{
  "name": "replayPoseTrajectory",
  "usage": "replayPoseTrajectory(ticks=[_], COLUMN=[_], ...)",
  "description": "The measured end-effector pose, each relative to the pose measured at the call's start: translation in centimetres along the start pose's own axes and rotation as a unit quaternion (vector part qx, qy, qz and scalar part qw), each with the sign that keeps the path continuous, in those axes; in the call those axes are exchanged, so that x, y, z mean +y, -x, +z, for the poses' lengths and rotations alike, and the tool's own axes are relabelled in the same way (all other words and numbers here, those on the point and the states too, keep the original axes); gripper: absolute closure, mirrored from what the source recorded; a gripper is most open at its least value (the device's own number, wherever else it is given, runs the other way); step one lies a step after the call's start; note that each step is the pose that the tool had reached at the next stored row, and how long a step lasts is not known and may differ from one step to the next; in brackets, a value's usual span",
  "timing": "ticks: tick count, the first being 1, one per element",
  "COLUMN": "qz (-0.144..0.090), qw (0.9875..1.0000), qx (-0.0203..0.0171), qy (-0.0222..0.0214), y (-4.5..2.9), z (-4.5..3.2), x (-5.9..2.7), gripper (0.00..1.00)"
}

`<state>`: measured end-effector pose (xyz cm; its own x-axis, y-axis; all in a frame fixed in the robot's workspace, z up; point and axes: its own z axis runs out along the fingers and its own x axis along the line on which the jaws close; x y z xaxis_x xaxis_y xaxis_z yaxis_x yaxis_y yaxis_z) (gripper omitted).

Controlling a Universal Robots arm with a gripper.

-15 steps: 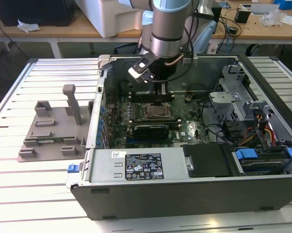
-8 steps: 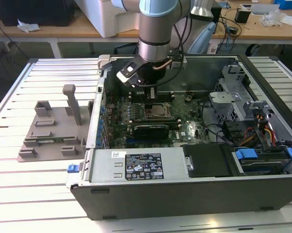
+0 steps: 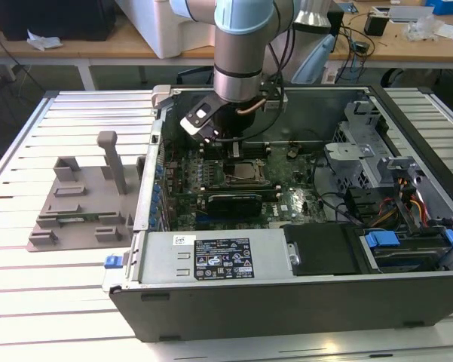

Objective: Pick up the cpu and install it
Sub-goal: 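Close the cpu cover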

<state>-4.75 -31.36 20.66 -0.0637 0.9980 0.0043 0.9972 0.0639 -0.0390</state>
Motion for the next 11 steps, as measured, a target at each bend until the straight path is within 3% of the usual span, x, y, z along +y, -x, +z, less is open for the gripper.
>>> replayPoseTrajectory(ticks=[8,11], qz=[0.000,0.000], qw=[1.0000,1.0000], qx=[0.0013,0.0013], qy=[0.0001,0.0001], y=[0.09,0.09], z=[-0.05,-0.58], x=[1.39,1.48], gripper=[0.89,0.89])
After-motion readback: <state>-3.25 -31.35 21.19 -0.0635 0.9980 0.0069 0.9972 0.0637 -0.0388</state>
